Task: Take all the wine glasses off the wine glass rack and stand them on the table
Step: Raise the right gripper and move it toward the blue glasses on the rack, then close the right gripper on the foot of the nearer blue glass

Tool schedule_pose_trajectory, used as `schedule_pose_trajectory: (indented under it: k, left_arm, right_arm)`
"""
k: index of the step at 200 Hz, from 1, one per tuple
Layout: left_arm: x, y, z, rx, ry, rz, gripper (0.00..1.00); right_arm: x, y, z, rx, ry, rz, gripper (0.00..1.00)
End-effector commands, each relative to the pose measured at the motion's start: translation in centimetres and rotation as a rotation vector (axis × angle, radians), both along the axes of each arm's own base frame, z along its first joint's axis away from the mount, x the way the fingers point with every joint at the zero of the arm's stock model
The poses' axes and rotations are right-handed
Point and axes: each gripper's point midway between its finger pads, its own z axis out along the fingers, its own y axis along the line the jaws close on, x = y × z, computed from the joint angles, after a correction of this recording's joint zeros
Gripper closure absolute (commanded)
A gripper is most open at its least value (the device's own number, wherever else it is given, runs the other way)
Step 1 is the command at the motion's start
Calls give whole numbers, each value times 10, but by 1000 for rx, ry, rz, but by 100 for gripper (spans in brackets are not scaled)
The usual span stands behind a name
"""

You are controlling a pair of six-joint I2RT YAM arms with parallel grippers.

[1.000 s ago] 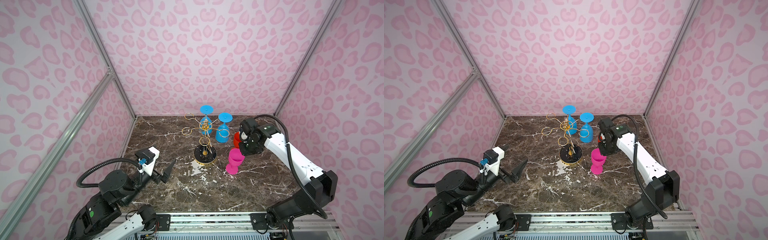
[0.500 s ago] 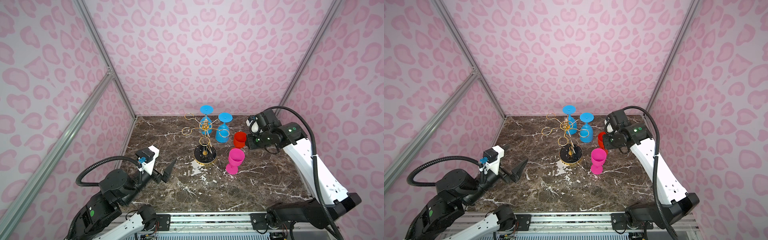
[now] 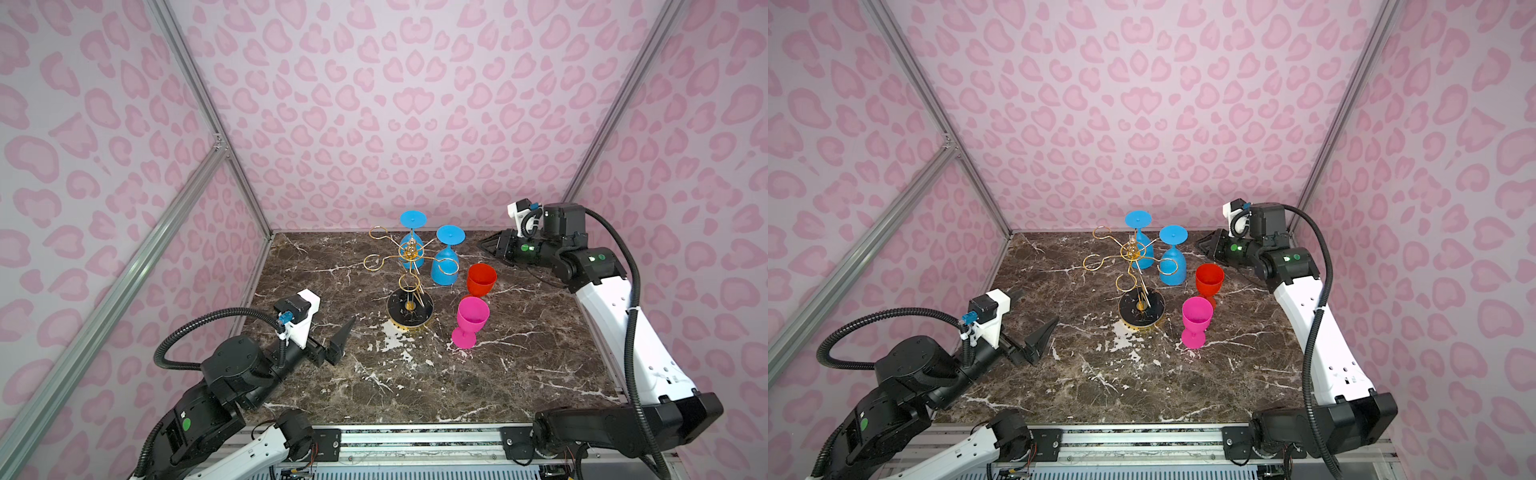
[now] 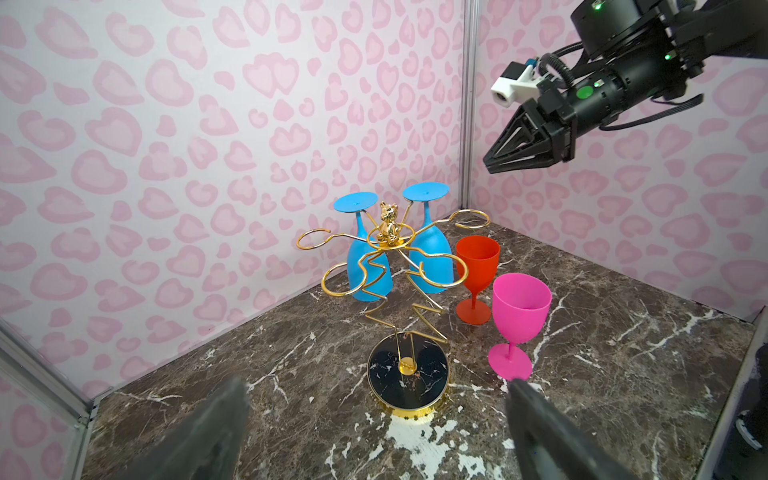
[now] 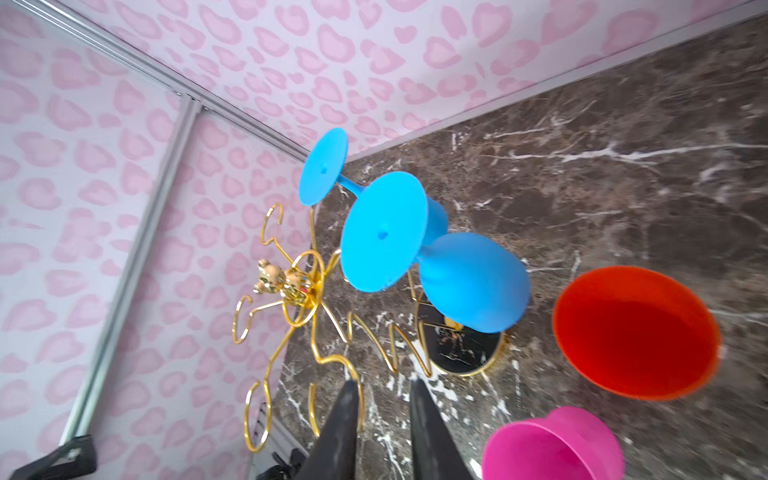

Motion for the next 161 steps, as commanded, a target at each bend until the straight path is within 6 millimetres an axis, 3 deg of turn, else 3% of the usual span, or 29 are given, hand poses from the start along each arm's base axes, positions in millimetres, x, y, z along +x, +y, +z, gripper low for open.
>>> schedule_pose_trajectory:
  k: [1, 40, 83, 94, 161]
  left_arm:
    - [-1, -1, 6, -29, -8, -12, 2]
    - [-1, -3, 6, -28, -5, -13, 2]
    - [-1, -3, 5, -27, -4, -15, 2]
    - [-1, -3, 5, -28, -4, -15, 2]
    - [-1, -4, 4, -23, 0, -18, 2]
  right_arm:
    - [15, 18, 21, 152, -31, 45, 76]
    - [35, 21, 3, 195, 22, 29, 76]
    - [56, 6, -8, 205, 36, -39, 77]
    - [58, 4, -25, 205, 72, -52, 76]
    - [68, 6, -36, 229, 98, -43, 77]
